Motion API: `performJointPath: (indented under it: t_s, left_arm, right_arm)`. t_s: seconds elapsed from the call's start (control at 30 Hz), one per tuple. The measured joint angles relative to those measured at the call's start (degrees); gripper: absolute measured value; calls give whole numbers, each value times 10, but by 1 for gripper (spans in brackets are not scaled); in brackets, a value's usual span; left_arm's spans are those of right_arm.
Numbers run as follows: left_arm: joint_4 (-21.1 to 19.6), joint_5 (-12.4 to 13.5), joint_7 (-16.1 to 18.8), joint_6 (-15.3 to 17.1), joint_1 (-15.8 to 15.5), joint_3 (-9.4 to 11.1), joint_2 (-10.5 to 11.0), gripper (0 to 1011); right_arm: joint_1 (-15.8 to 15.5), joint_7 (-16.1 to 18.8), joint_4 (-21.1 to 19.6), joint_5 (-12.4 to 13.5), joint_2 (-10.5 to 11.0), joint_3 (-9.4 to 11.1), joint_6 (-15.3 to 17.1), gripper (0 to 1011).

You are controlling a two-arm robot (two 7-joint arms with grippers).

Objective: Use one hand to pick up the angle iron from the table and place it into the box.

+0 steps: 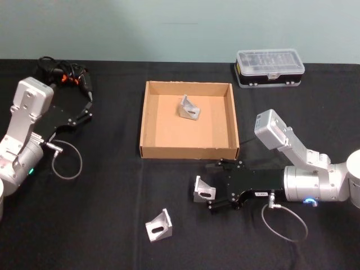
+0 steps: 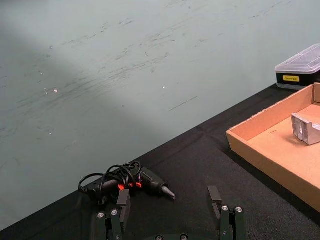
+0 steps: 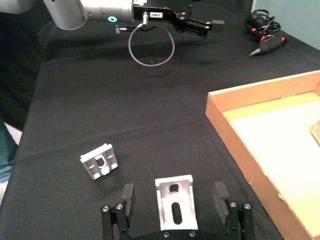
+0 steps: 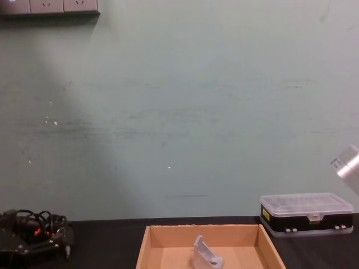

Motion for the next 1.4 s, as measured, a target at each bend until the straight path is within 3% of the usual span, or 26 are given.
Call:
performJointPath:
  t_s: [0.93, 1.17, 1.4]
  left_arm:
    - [0, 0, 0, 0, 0, 0, 0, 1000]
    - [0, 0, 0, 0, 0, 0, 0, 1000]
    - [0, 0, 0, 0, 0, 0, 0, 1000]
  right_arm:
    - [39, 21, 43, -8, -33, -36, -8, 1004]
    - [43, 22, 47, -8, -35, -40, -8, 888]
    - [44, 22, 49, -7, -35, -42, -11, 654]
